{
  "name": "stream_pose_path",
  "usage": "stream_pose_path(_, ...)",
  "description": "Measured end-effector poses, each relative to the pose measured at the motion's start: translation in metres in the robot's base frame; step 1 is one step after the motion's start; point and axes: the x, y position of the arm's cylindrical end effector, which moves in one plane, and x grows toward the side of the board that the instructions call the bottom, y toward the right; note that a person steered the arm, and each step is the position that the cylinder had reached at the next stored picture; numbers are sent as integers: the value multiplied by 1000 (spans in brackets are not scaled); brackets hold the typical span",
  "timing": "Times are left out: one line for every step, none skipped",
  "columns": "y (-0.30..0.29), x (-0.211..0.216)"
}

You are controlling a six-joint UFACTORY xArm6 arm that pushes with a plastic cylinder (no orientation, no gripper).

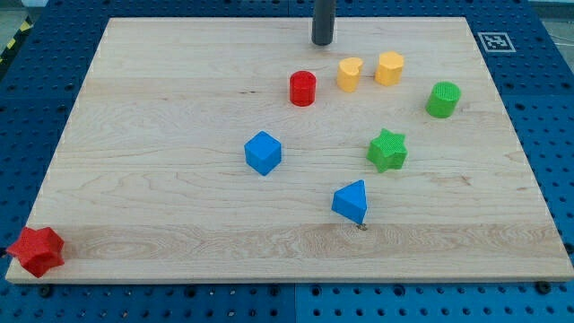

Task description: Move the blue cube towards the red star

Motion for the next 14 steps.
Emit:
stream_pose_path(0,-13)
stream_pose_path(0,-13)
stream_pose_path(0,0)
stream_pose_path(0,38)
stream_pose_path(-3,74)
stream_pose_path(-14,116)
stream_pose_path(-28,149)
stream_pose_path(-46,171)
stream_pose_path(-62,197)
stream_pose_path(-75,220)
stream_pose_path(-85,242)
stream_pose_path(-91,262)
stream_pose_path(-91,275)
stream_pose_path(-91,288)
